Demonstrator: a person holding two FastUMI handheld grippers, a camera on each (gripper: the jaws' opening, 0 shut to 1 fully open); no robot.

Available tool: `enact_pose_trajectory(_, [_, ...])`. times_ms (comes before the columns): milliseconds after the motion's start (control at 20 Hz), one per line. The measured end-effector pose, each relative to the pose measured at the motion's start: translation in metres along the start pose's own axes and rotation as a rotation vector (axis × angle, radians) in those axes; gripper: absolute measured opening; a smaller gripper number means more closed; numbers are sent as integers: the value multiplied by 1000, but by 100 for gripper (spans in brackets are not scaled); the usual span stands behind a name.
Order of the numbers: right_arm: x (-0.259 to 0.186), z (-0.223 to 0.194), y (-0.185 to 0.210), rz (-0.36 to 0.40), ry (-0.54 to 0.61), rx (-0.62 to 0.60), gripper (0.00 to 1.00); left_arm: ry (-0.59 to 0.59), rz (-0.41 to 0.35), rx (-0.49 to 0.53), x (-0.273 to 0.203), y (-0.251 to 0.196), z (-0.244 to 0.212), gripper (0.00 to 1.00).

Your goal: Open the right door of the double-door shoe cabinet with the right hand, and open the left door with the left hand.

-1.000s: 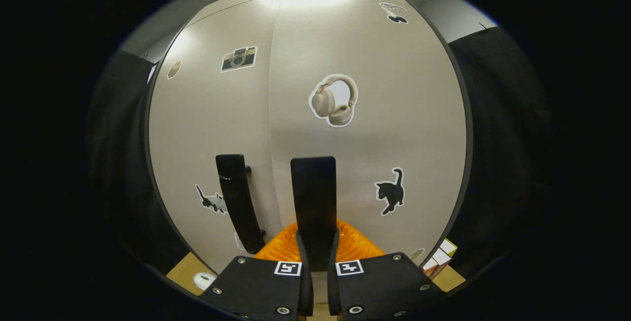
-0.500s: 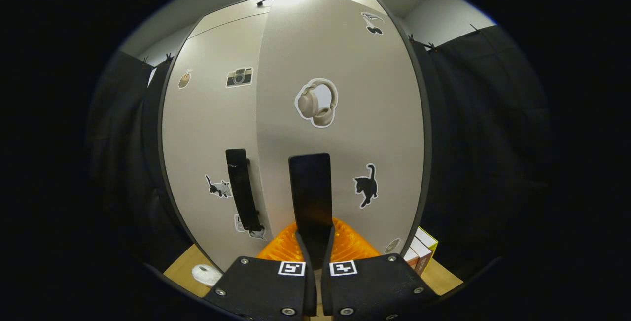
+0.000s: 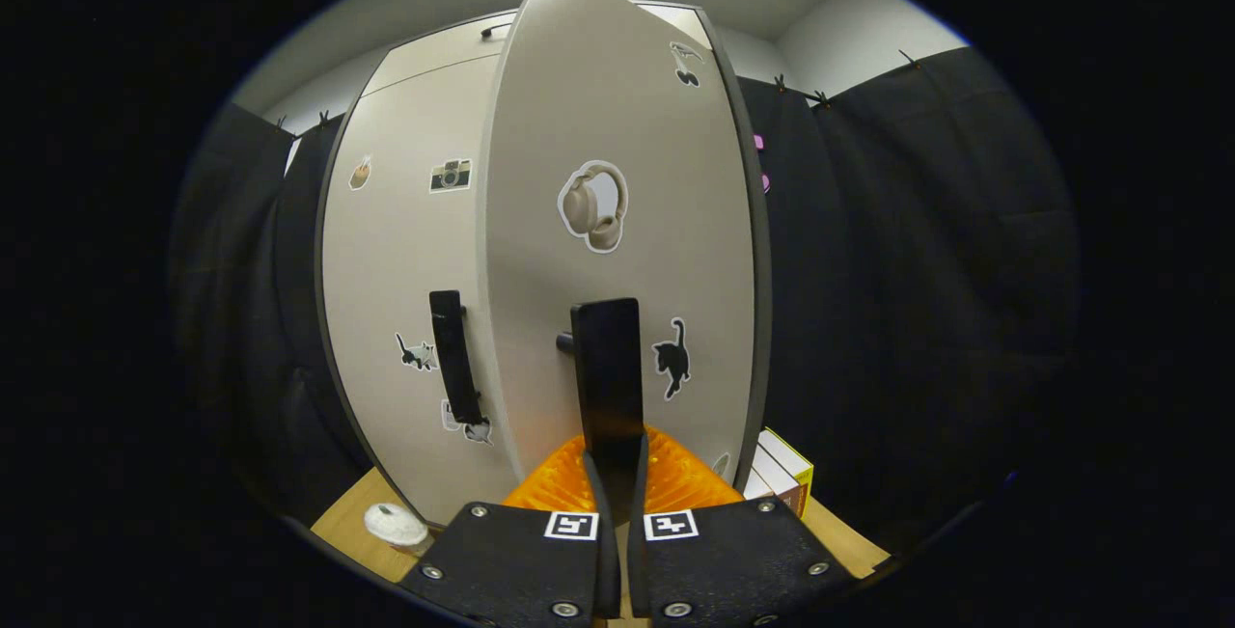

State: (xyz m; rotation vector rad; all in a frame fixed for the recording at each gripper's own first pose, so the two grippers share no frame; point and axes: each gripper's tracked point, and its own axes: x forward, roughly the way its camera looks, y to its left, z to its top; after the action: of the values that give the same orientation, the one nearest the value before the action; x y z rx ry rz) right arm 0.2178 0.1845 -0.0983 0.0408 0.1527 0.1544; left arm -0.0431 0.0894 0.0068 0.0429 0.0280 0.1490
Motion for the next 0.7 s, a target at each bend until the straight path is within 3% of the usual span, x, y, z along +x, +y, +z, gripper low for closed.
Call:
enact_pose_trajectory(200, [-3,3,-16,-20,-12,-64,2,-2,-19,-15,-6,-19,0,97])
enact_pose_trajectory(700, [-15,4,-52,-93,-10,-49,2,9,-52,-11,-14,-76,-4,97])
